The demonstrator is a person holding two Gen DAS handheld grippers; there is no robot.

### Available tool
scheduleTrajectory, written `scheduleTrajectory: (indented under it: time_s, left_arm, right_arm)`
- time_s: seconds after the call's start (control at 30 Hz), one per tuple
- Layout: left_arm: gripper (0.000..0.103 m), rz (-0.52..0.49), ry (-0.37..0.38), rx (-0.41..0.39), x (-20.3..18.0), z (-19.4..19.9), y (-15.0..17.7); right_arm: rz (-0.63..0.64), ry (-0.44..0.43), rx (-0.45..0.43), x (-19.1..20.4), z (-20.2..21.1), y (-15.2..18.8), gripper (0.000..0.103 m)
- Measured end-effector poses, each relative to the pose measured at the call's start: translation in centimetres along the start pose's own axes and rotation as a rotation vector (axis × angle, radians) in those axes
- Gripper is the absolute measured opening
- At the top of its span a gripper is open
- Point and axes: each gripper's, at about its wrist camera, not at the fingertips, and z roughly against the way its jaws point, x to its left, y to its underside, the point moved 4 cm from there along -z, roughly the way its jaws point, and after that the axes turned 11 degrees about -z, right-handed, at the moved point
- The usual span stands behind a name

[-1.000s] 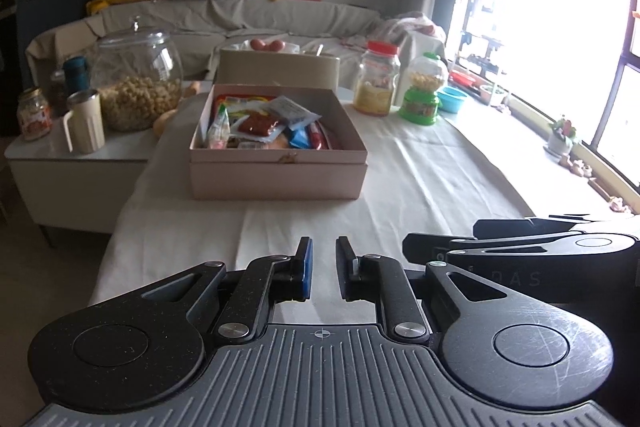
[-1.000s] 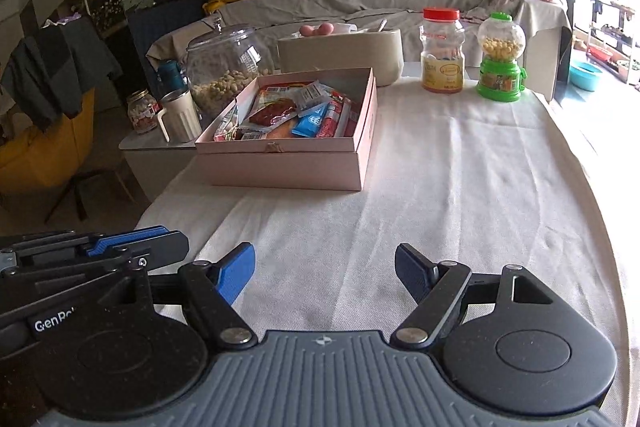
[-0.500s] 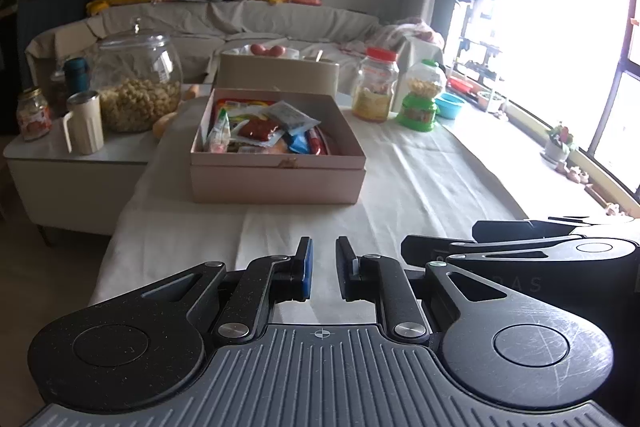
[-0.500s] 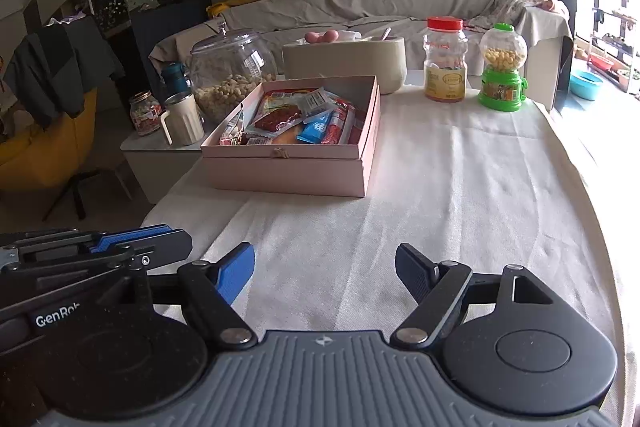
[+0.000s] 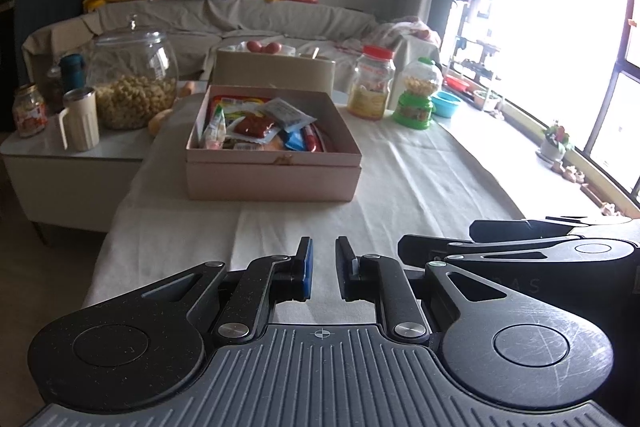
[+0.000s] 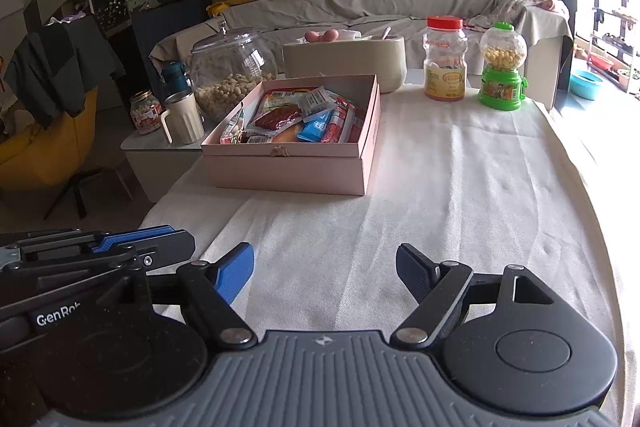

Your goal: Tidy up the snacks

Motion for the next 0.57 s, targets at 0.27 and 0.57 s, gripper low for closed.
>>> scheduleTrajectory:
  time_s: [0.27, 0.57]
  left_arm:
    - [0.016, -0.008, 0.017, -0.011, -0.3, -0.1, 0.1]
    - [0.016, 0.115, -0.017, 0.036, 3.1, -1.5, 0.8]
  right_arm:
    - [-0.005, 0.003, -0.003, -0.1, 0.2, 0.0, 0.079]
    - [0.011, 0.038, 0.008, -0.5, -1.0, -0.6, 0.086]
